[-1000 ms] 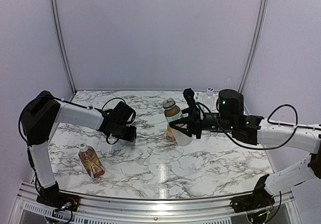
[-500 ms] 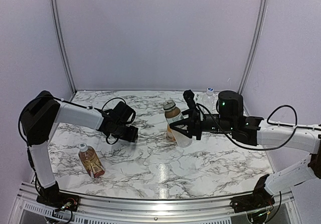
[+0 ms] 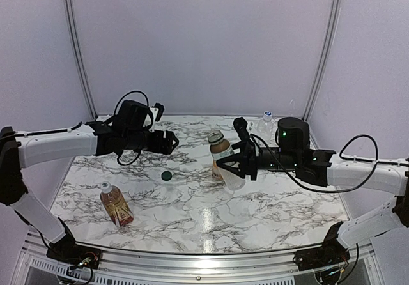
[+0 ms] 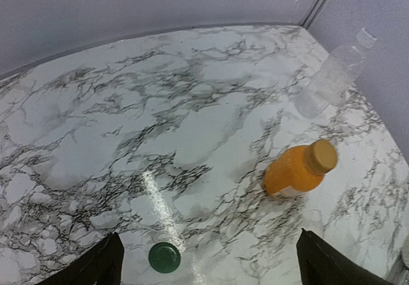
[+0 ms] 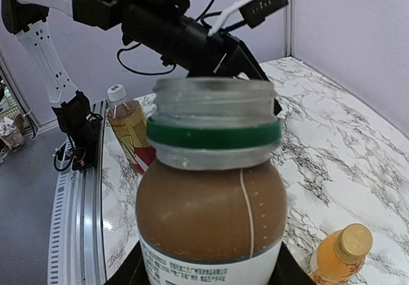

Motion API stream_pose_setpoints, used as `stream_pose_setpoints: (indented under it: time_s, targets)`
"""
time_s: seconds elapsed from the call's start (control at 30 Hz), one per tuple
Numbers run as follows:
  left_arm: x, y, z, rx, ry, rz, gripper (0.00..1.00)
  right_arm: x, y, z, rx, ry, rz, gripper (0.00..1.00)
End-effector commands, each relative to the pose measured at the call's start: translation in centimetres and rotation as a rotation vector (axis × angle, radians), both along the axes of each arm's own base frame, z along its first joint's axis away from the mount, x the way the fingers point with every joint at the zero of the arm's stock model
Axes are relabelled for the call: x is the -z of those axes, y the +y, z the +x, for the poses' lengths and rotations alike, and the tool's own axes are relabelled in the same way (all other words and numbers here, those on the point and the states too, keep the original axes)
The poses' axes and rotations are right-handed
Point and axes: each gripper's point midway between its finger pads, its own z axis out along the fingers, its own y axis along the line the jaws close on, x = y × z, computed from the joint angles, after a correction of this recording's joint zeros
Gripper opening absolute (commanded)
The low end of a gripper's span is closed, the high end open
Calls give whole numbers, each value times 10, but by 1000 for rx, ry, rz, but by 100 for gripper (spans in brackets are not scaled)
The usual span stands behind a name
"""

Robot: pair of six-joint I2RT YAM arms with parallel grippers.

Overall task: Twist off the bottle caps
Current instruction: Place the bottle cap at the center of the board, then pass from the right arm to the left

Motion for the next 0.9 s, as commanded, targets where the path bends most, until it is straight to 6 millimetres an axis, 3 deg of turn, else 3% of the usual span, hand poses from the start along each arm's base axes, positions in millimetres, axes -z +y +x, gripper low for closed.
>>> stream_pose_setpoints:
  time_s: [0.0, 0.07, 0.23, 0.37, 0.53, 0.87]
  targets:
    - [-60, -28, -29, 213, -68, -202, 98, -12, 3, -2, -39, -29, 40, 22]
    - [-90, -38, -45, 315, -106, -293, 99, -11, 6, -3, -54, -26, 39, 23]
    - [-142, -48, -84, 499, -193, -455, 99, -12, 11, -3, -81, -20, 43, 24]
    - [-162, -60, -109, 612, -203, -512, 99, -13, 15, -6, -116, -12, 50, 24]
    - [-168, -84, -125, 690, -201, -507, 99, -16, 20, -12, -169, 3, 71, 24]
    - [-142, -121, -125, 716, -149, -411, 98, -20, 26, -18, -218, 17, 88, 24]
